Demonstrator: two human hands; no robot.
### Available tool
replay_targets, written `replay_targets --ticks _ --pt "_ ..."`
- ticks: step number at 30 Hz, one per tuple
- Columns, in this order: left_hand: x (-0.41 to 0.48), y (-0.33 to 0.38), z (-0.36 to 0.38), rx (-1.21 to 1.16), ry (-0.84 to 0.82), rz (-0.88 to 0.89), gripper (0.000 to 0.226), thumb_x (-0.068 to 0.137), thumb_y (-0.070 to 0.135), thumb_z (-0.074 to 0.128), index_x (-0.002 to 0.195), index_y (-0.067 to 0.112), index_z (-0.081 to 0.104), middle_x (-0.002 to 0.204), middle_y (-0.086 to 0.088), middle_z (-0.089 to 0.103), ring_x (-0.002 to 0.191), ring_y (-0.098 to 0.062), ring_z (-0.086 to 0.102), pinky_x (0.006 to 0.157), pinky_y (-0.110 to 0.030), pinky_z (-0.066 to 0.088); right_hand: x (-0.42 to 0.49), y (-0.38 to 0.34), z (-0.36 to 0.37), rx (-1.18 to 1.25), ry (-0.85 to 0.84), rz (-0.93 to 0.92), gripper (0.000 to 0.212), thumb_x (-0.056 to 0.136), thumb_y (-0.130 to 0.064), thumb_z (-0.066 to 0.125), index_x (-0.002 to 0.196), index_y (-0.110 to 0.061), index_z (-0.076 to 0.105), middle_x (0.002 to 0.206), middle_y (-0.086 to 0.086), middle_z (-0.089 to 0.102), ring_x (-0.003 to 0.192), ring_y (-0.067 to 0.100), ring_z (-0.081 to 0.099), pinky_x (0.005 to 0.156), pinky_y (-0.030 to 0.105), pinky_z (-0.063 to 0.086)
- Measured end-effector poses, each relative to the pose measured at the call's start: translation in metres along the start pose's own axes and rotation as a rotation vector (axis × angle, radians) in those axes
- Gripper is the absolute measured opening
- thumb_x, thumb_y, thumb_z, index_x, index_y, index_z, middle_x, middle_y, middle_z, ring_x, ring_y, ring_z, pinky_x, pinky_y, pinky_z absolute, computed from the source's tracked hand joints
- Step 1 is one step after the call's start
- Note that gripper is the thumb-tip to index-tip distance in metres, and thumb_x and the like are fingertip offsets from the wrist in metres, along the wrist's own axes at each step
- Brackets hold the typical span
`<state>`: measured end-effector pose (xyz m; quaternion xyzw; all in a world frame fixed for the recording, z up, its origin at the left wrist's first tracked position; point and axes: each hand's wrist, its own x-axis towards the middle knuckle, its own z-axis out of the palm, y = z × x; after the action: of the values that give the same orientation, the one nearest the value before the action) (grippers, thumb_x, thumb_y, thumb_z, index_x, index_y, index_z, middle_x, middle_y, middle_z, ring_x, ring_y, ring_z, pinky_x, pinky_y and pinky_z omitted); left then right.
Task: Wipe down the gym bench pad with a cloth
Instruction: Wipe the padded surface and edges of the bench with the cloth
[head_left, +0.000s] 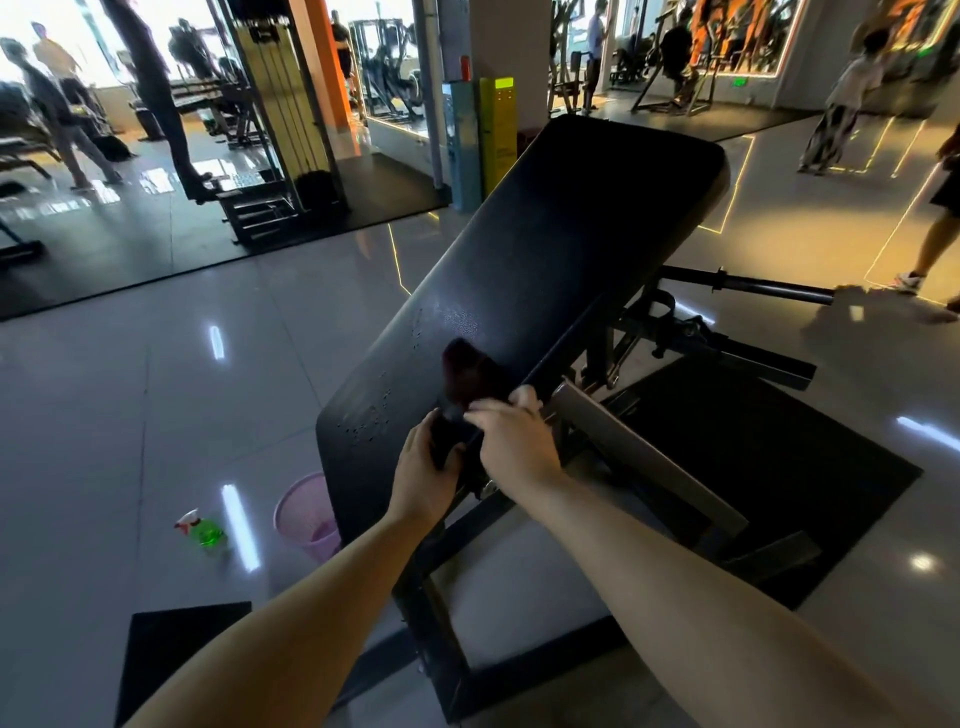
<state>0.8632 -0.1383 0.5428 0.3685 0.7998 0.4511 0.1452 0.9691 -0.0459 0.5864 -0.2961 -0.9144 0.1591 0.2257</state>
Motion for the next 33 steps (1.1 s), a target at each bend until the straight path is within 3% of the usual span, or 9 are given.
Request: replay_targets --ticks 4,8,11,15,18,24,27,30,33 --pt "-0.001 -0.003 -0.004 0.004 -0.017 -0.027 0.040 0.096 0.012 0.060 0.135 0.018 0.054 0.135 -0.004 0.056 0.127 -0.021 0.053 0.102 -0.030 0.041 -0.009 -0.024 0.005 -0.061 -0.176 -0.059 0.032 0.098 -0.012 0.041 0.113 -0.016 0.069 0.118 0.002 0.059 0.116 0.028 0.040 0.089 0.045 0.051" --pt "0.009 -0.007 -0.015 0.043 -0.063 0.001 0.047 0.093 0.015 0.059 0.138 0.029 0.054 0.138 0.007 0.058 0.124 -0.011 0.056 0.109 -0.038 0.047 0.029 -0.022 -0.017 -0.194 -0.067 -0.094 0.032 0.097 -0.011 0.037 0.107 -0.014 0.068 0.114 0.001 0.061 0.115 0.030 0.039 0.090 0.041 0.048" --pt "0.015 -0.012 -0.024 0.081 -0.092 -0.024 0.053 0.096 0.012 0.059 0.146 0.025 0.047 0.139 0.008 0.056 0.126 -0.010 0.052 0.110 -0.033 0.042 0.067 -0.003 -0.031 -0.309 0.056 -0.056 0.037 0.095 -0.008 0.037 0.122 -0.014 0.061 0.132 0.002 0.058 0.124 0.030 0.036 0.102 0.038 0.040" --pt "0.011 -0.033 -0.024 0.071 -0.105 -0.167 0.068 0.095 0.027 0.062 0.156 0.026 0.033 0.150 0.001 0.051 0.138 -0.021 0.050 0.114 -0.047 0.043 0.074 -0.002 -0.018 -0.294 -0.029 0.014 0.054 0.098 -0.008 0.039 0.151 -0.011 0.031 0.161 0.005 0.023 0.149 0.029 0.008 0.116 0.043 0.031" --pt "0.010 -0.035 -0.022 0.066 -0.071 -0.206 0.071 0.096 0.022 0.061 0.158 0.024 0.029 0.157 -0.001 0.045 0.142 -0.021 0.045 0.118 -0.046 0.037 0.059 -0.014 0.014 -0.216 -0.092 -0.039 0.049 0.098 -0.005 0.039 0.147 -0.011 0.039 0.158 0.002 0.030 0.150 0.023 0.009 0.113 0.041 0.036" --pt "0.027 -0.045 -0.025 0.083 -0.052 -0.112 0.065 0.091 0.024 0.062 0.149 0.040 0.040 0.139 0.008 0.063 0.125 -0.013 0.060 0.106 -0.045 0.050 0.041 -0.023 0.064 -0.178 -0.301 -0.160 0.041 0.101 -0.017 0.031 0.130 -0.017 0.059 0.152 0.003 0.041 0.147 0.024 0.019 0.117 0.043 0.029" --pt "0.031 -0.044 -0.027 0.117 -0.075 -0.103 0.073 0.088 0.022 0.059 0.154 0.039 0.033 0.145 0.004 0.059 0.133 -0.021 0.055 0.112 -0.049 0.044 0.060 -0.014 0.043 -0.214 -0.252 -0.180 0.042 0.101 -0.011 0.029 0.130 -0.011 0.060 0.155 0.008 0.036 0.148 0.028 0.018 0.120 0.039 0.019" --pt "0.033 -0.038 -0.034 0.133 -0.136 -0.117 0.074 0.088 0.021 0.058 0.154 0.043 0.030 0.142 0.003 0.062 0.129 -0.022 0.058 0.113 -0.049 0.044 0.094 -0.005 0.006 -0.334 -0.034 -0.135 0.043 0.098 -0.002 0.028 0.129 -0.006 0.057 0.153 0.008 0.040 0.149 0.026 0.018 0.121 0.037 0.012" --pt "0.036 -0.041 -0.037 0.135 -0.164 -0.126 0.076 0.089 0.022 0.060 0.157 0.038 0.028 0.148 0.002 0.055 0.134 -0.021 0.053 0.115 -0.048 0.042 0.116 0.007 -0.016 -0.444 0.028 0.000 0.048 0.098 -0.010 0.031 0.145 -0.006 0.040 0.159 0.011 0.027 0.150 0.029 0.010 0.122 0.044 0.009"
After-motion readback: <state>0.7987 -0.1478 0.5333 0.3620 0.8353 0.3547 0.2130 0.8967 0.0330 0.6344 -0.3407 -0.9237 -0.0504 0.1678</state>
